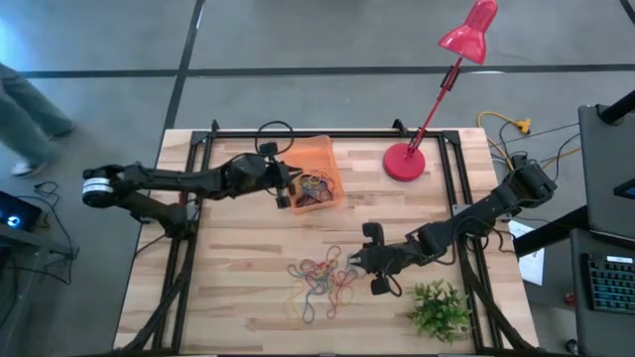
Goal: Pick and place rubber bands into bin
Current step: Put the red rubber band into the orange bin
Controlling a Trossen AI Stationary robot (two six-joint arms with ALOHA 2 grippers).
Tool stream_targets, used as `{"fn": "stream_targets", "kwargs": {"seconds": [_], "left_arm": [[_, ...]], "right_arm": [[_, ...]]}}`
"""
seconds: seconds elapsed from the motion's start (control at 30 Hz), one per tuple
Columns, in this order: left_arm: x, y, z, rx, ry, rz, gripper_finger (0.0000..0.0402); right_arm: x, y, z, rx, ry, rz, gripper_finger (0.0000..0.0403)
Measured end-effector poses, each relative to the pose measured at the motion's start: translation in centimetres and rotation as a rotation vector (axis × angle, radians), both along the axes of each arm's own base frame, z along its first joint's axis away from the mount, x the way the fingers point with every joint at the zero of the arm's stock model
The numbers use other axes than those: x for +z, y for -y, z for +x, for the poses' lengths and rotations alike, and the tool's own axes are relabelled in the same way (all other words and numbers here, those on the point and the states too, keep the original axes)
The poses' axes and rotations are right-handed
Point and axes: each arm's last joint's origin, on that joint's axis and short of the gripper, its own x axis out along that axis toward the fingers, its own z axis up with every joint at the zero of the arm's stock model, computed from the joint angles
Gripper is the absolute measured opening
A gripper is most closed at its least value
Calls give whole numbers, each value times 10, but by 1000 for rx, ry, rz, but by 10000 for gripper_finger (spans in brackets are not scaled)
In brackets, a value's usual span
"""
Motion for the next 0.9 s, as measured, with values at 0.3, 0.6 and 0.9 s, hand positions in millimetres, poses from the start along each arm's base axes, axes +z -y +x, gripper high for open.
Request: {"fn": "stream_targets", "kwargs": {"seconds": [0.3,0.6,0.9], "left_arm": [[-24,-4,18,-4,-59,-28,126],[-17,27,11,-187,-140,-133,142],[-22,103,-9,-410,-301,-239,117]], "right_arm": [[-2,0,-1,-2,1,3,52],[-8,2,-5,-5,-20,-3,52],[-10,3,-6,17,-24,-31,52]]}}
